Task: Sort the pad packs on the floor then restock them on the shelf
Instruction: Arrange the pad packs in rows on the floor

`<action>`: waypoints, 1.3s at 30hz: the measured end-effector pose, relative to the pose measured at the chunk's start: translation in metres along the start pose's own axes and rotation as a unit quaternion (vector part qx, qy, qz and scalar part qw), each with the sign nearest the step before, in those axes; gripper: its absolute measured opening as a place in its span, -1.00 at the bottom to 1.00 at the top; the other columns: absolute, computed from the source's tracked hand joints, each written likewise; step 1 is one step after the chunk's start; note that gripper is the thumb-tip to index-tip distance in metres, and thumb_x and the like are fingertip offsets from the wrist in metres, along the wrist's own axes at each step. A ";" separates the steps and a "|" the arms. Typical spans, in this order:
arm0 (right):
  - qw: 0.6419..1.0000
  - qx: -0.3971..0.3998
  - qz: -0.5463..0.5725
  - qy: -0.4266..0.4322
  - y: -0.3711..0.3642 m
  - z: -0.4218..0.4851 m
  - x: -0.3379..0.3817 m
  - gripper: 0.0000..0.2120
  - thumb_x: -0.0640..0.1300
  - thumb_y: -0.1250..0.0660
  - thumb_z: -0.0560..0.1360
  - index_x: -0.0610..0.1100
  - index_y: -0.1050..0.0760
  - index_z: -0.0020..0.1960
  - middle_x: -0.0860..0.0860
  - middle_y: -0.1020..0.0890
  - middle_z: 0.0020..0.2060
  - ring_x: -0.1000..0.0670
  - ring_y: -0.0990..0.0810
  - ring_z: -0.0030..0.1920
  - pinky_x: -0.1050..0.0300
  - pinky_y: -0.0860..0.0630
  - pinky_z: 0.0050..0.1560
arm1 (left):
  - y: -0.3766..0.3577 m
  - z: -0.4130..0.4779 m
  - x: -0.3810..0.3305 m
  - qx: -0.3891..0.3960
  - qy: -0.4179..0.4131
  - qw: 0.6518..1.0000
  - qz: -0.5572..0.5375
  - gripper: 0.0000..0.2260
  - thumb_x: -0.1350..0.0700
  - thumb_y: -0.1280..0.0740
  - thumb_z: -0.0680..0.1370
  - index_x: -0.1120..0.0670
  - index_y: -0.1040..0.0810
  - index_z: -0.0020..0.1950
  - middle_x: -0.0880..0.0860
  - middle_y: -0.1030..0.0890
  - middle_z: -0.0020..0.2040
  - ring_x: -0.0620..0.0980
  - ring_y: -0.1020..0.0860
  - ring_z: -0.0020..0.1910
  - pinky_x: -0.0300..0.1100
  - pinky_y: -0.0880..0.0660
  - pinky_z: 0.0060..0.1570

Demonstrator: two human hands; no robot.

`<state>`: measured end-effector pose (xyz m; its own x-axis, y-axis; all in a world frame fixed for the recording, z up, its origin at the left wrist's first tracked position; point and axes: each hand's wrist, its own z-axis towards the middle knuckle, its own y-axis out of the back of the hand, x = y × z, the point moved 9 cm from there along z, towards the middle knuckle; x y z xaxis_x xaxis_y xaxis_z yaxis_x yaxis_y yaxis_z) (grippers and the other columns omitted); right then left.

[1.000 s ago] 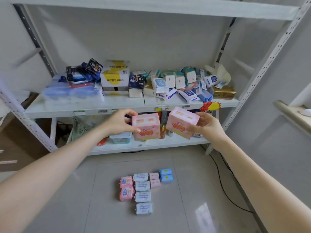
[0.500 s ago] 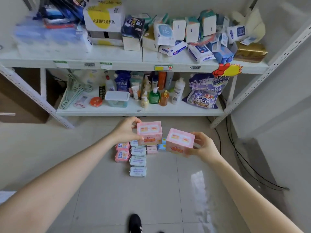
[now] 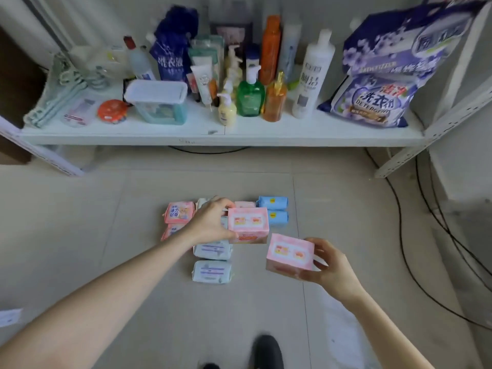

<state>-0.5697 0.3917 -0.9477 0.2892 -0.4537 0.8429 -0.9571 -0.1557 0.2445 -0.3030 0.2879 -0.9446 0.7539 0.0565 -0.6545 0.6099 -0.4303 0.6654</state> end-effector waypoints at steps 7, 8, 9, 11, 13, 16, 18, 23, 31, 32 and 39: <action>1.000 0.014 0.000 0.004 -0.038 0.099 -0.142 -0.42 -0.39 -0.60 0.20 -0.03 -0.50 0.11 0.13 -0.65 0.02 0.15 -0.59 0.12 0.17 -0.57 0.11 | -0.107 0.074 0.104 0.023 -0.009 0.999 0.020 -0.40 0.09 -0.61 0.22 0.05 -0.50 0.21 0.02 -0.50 0.16 -0.02 -0.52 0.16 -0.05 -0.47 0.21; 1.000 0.017 -0.003 0.006 -0.044 0.110 -0.157 -0.42 -0.40 -0.59 0.21 -0.03 -0.50 0.11 0.15 -0.65 0.01 0.16 -0.59 0.11 0.20 -0.58 0.08 | -0.119 0.082 0.115 0.025 -0.014 0.999 0.018 -0.40 0.10 -0.61 0.22 0.06 -0.50 0.22 0.02 -0.50 0.16 -0.02 -0.52 0.17 -0.05 -0.47 0.21; 1.000 0.020 -0.004 0.006 -0.049 0.119 -0.171 -0.43 -0.41 -0.58 0.21 -0.03 -0.50 0.10 0.18 -0.65 0.00 0.17 -0.59 0.10 0.25 -0.58 0.04 | -0.130 0.089 0.125 0.026 -0.019 0.999 0.017 -0.40 0.11 -0.61 0.23 0.07 -0.50 0.22 0.03 -0.50 0.15 -0.02 -0.52 0.17 -0.06 -0.47 0.21; 1.000 0.023 -0.005 0.007 -0.056 0.135 -0.197 -0.43 -0.40 -0.58 0.22 -0.03 -0.50 0.11 0.20 -0.65 -0.01 0.19 -0.59 0.10 0.32 -0.56 -0.02 | -0.149 0.103 0.141 0.028 -0.027 0.999 0.019 -0.41 0.11 -0.61 0.23 0.07 -0.51 0.21 0.02 -0.50 0.15 -0.02 -0.52 0.17 -0.06 -0.47 0.20; 1.000 0.021 -0.007 0.010 -0.059 0.147 -0.219 -0.43 -0.40 -0.58 0.23 -0.04 -0.49 0.13 0.20 -0.65 -0.01 0.20 -0.58 0.11 0.33 -0.56 -0.01 | -0.164 0.116 0.153 0.027 -0.039 0.998 0.028 -0.39 0.10 -0.63 0.22 0.08 -0.51 0.22 0.02 -0.51 0.15 -0.02 -0.52 0.16 -0.09 -0.47 0.19; 1.000 0.022 -0.012 0.012 -0.063 0.162 -0.244 -0.42 -0.42 -0.56 0.24 -0.04 -0.49 0.15 0.20 -0.65 0.01 0.20 -0.57 0.14 0.29 -0.57 0.05 | -0.179 0.132 0.163 0.019 -0.071 0.995 0.072 -0.36 0.05 -0.64 0.21 0.09 -0.53 0.24 -0.04 -0.53 0.14 -0.06 -0.53 0.12 -0.28 -0.41 0.06; 0.999 0.026 -0.016 0.013 -0.067 0.170 -0.257 -0.40 -0.44 -0.55 0.25 -0.03 -0.48 0.16 0.16 -0.65 0.04 0.21 -0.56 0.16 0.27 -0.56 0.09 | -0.185 0.140 0.168 0.013 -0.093 0.989 0.113 -0.35 -0.01 -0.63 0.21 0.09 -0.53 0.24 -0.05 -0.54 0.17 -0.07 -0.52 0.11 -0.32 -0.35 0.00; 0.999 0.043 -0.019 0.020 -0.082 0.187 -0.278 -0.41 -0.44 -0.53 0.27 -0.01 -0.48 0.18 0.17 -0.64 0.06 0.21 -0.53 0.19 0.32 -0.54 0.07 | -0.200 0.151 0.183 0.004 -0.132 0.974 0.182 -0.33 -0.19 -0.58 0.22 0.08 -0.55 0.23 -0.04 -0.56 0.15 -0.02 -0.48 0.12 -0.24 -0.31 0.05; 0.998 0.057 0.004 0.025 -0.108 0.201 -0.298 -0.43 -0.47 -0.49 0.29 -0.03 -0.49 0.17 0.19 -0.63 0.06 0.21 -0.53 0.20 0.34 -0.54 0.05 | -0.211 0.156 0.193 -0.008 -0.153 0.953 0.262 -0.34 -0.30 -0.50 0.24 -0.01 -0.55 0.24 -0.10 -0.56 0.15 -0.04 -0.43 0.12 -0.20 -0.13 0.00; 0.998 0.058 0.007 0.026 -0.112 0.202 -0.299 -0.44 -0.47 -0.49 0.29 -0.03 -0.49 0.16 0.18 -0.62 0.06 0.21 -0.53 0.20 0.34 -0.53 0.05 | -0.211 0.157 0.193 -0.003 -0.156 0.950 0.269 -0.35 -0.30 -0.50 0.24 -0.03 -0.56 0.24 -0.12 -0.56 0.15 -0.05 -0.43 0.11 -0.20 -0.14 0.01; 0.997 0.040 0.055 0.031 -0.137 0.214 -0.302 -0.37 -0.51 -0.46 0.32 -0.05 -0.43 0.25 0.09 -0.58 0.15 0.25 -0.52 0.20 0.38 -0.52 -0.03 | -0.209 0.161 0.196 0.007 -0.159 0.950 0.269 -0.37 -0.24 -0.50 0.30 -0.02 -0.54 0.30 -0.10 -0.54 0.18 -0.05 -0.40 0.15 -0.14 -0.20 0.17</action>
<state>-0.5212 0.3624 -1.3383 0.1790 -0.4176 0.8908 -0.9775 -0.1786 0.1127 -0.3222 0.2438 -1.2698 0.8428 -0.4484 -0.2977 0.1521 -0.3320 0.9309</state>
